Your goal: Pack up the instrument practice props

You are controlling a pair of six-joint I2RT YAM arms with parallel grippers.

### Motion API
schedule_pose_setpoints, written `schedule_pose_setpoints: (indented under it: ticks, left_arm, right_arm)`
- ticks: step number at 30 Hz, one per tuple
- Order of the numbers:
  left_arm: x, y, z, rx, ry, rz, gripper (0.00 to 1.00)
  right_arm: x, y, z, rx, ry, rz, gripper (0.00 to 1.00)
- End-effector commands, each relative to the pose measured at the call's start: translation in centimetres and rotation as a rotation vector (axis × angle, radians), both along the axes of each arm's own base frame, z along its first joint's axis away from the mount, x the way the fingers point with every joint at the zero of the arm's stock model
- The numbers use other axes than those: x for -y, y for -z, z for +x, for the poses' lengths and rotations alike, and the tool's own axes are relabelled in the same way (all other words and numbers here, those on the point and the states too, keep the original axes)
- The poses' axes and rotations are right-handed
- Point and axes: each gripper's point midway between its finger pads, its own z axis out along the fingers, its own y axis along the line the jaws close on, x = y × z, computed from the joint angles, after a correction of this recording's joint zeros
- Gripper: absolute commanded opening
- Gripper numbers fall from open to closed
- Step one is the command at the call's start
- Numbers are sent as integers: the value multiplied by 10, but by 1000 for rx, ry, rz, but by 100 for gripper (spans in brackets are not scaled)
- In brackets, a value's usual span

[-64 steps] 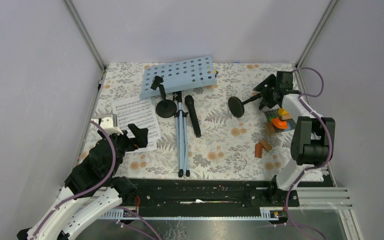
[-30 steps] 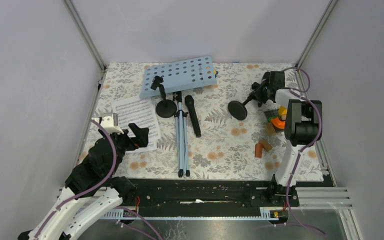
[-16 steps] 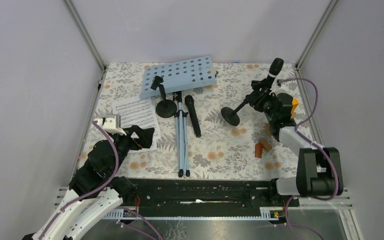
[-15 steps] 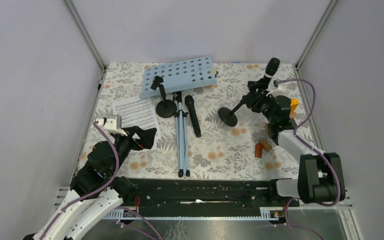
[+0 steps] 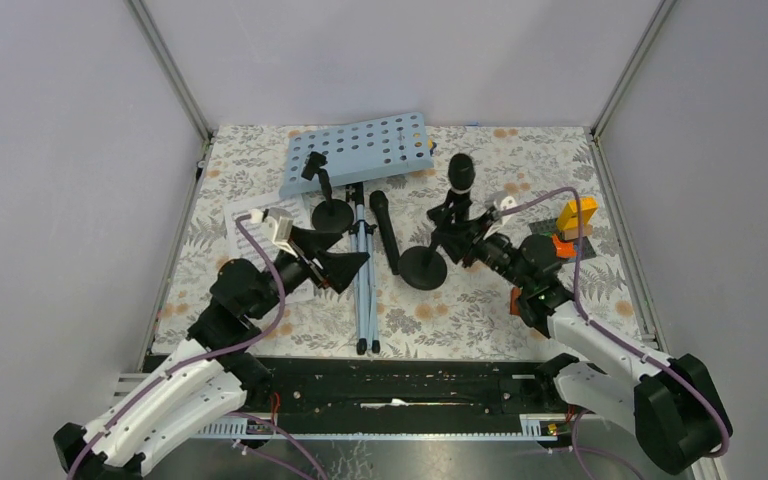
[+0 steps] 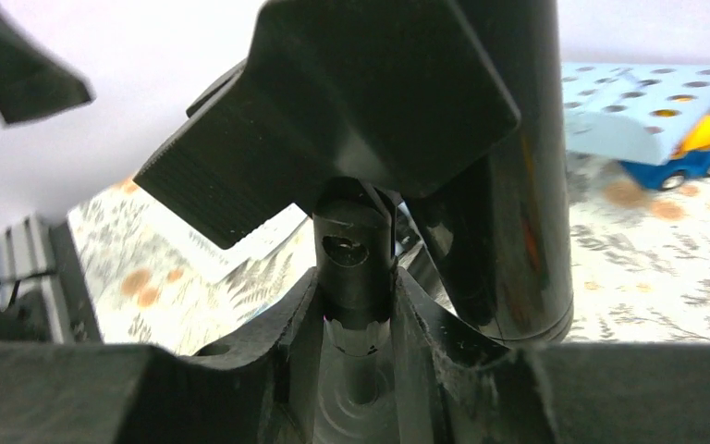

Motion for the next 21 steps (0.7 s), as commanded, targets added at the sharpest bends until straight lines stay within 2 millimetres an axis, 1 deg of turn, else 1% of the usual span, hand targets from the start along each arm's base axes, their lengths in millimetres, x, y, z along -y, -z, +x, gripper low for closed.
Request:
schedule_pose_setpoints:
  ticks: [1, 3, 6, 9, 13, 14, 15, 16, 17, 19, 21]
  left_arm:
    - [20, -27, -21, 161, 146, -130, 99]
    - [26, -22, -27, 211, 167, -139, 99]
    - [30, -19, -38, 268, 188, -151, 99]
    - [30, -17, -45, 301, 188, -139, 99]
    - [28, -11, -47, 308, 177, -113, 99]
    - [28, -10, -47, 307, 179, -109, 99]
    - [28, -9, -48, 306, 179, -107, 99]
    - [28, -7, -48, 302, 178, -106, 99]
    - [28, -6, -47, 294, 176, -106, 99]
    - [28, -3, -46, 281, 173, -101, 99]
    - [28, 1, -45, 268, 171, -93, 99]
  right_arm:
    - [-26, -30, -27, 228, -89, -7, 0]
    - [-38, -25, -37, 263, -102, -32, 0]
    - [-46, -17, -42, 260, -84, -43, 0]
    - [-47, -6, -42, 287, -52, -77, 0]
    - [-46, 9, -44, 312, -28, -91, 0]
    - [-45, 10, -46, 337, -25, -82, 0]
    - [-44, 19, -47, 332, -25, -93, 0]
    - [-43, 21, -46, 330, -13, -75, 0]
    - [-43, 28, -46, 313, -13, -79, 0]
    - [-46, 40, -47, 283, -34, -91, 0]
    - [-49, 49, -50, 265, -53, -99, 0]
